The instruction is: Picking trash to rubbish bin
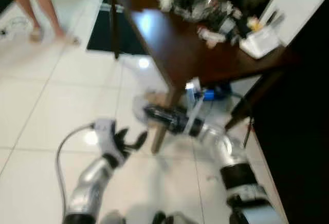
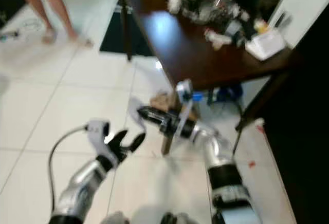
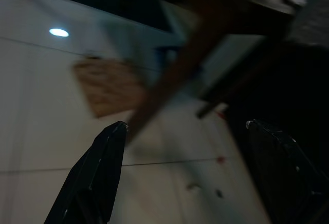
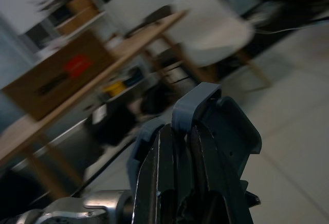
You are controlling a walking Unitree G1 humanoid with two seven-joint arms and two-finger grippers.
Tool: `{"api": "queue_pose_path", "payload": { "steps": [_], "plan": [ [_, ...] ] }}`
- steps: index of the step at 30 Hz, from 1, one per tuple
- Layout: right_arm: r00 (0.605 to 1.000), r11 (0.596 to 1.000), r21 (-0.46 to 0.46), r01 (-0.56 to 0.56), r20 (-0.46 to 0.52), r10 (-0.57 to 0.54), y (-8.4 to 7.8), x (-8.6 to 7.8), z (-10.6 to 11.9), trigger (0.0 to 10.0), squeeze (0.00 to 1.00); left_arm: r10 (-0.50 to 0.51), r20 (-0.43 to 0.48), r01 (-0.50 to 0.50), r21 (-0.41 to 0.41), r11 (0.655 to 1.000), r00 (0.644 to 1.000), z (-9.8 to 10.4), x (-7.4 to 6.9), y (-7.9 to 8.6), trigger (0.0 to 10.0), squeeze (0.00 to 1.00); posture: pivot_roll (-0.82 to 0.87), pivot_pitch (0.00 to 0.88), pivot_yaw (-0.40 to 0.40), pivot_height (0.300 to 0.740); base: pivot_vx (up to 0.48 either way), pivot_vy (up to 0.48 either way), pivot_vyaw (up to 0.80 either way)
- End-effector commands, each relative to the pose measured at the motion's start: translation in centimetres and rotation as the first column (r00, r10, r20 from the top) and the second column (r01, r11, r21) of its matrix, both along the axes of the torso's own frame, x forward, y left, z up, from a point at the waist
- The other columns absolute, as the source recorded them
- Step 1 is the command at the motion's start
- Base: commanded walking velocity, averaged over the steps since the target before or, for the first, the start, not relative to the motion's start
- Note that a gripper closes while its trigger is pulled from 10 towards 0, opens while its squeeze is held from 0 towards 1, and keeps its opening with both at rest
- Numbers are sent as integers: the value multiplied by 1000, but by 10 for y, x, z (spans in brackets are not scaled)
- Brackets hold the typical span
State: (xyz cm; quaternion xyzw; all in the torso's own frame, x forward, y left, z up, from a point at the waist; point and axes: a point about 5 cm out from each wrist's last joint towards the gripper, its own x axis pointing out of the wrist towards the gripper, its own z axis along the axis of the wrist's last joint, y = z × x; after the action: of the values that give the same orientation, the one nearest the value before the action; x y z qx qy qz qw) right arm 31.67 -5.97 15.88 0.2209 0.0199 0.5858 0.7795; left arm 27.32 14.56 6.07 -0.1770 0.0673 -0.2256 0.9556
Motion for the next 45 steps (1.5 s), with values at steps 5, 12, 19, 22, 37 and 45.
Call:
{"api": "queue_pose_path", "payload": {
  "steps": [5, 12, 19, 22, 37, 45],
  "plan": [
    [999, 999, -23, 31, 27, -30, -7, 1, -2, 10000, 0, 71, -77, -72, -6, 997, 994, -21, -7, 15, 10000, 0, 217, 142, -98, 740, 0, 0, 775],
    [999, 998, -58, 39, 27, -38, -2, -3, -7, 10000, 0, 54, -24, -55, -21, 998, 998, -12, -6, 12, 10000, 0, 205, 152, -96, 740, 0, 0, 775],
    [999, 997, -74, 31, 25, -29, 1, -9, -12, 10000, 0, -43, 52, 47, -77, 996, 998, 4, -2, -6, 10000, 0, 195, 155, -88, 740, 0, 0, 775],
    [999, 996, -76, 49, 25, -48, -2, -7, -13, 10000, 0, -119, 79, 127, -107, 986, 990, 10, -3, -16, 10000, 0, 193, 146, -82, 740, 0, 0, 775],
    [997, 990, -124, 63, 40, -59, -3, -2, -16, 10000, 0, -257, 155, 279, -145, 949, 954, 27, -10, -30, 10000, 0, 202, 131, -90, 740, 0, 0, 775],
    [997, 988, -139, 62, 50, -55, -1, -2, -18, 10000, 0, -267, 163, 292, -153, 944, 950, 30, -8, -33, 10000, 0, 198, 131, -93, 740, 0, 0, 775]
  ]
}}
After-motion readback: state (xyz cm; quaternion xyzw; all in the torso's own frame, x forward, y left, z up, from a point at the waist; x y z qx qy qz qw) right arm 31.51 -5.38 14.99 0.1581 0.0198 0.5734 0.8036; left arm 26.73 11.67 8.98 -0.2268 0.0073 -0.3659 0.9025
